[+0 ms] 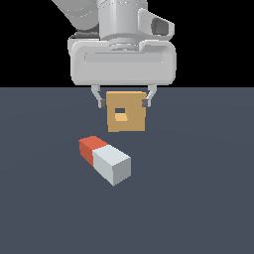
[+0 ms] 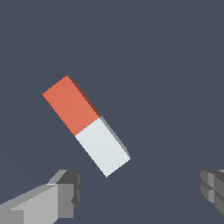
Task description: Insert the peg into the horizontal hole in a box.
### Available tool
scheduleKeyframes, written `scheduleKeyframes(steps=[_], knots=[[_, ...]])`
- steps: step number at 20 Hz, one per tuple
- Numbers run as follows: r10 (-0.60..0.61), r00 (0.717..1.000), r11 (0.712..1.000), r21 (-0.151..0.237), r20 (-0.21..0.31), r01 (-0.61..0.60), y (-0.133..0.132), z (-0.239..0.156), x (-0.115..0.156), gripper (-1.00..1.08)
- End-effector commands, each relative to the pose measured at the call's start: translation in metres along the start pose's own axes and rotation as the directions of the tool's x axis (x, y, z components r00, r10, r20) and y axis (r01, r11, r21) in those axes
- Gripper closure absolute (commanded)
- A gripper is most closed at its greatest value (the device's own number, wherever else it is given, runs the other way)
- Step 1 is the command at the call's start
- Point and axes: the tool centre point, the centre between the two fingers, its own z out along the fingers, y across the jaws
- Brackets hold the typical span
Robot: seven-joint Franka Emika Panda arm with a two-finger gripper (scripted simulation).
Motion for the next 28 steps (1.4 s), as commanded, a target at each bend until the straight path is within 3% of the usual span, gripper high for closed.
scheduleKeyframes(steps=[1, 11, 20, 28], knots=[[-0.034, 0.999, 0.999, 0.000, -0.002, 0.034, -0.002, 0.005, 0.000, -0.92], [-0.250, 0.968, 0.968, -0.003, -0.012, 0.250, -0.014, 0.034, -0.004, -0.92], [-0.457, 0.889, 0.889, -0.008, -0.021, 0.457, -0.024, 0.064, -0.011, -0.92], [-0.567, 0.823, 0.824, -0.011, -0.026, 0.567, -0.029, 0.081, -0.016, -0.92]])
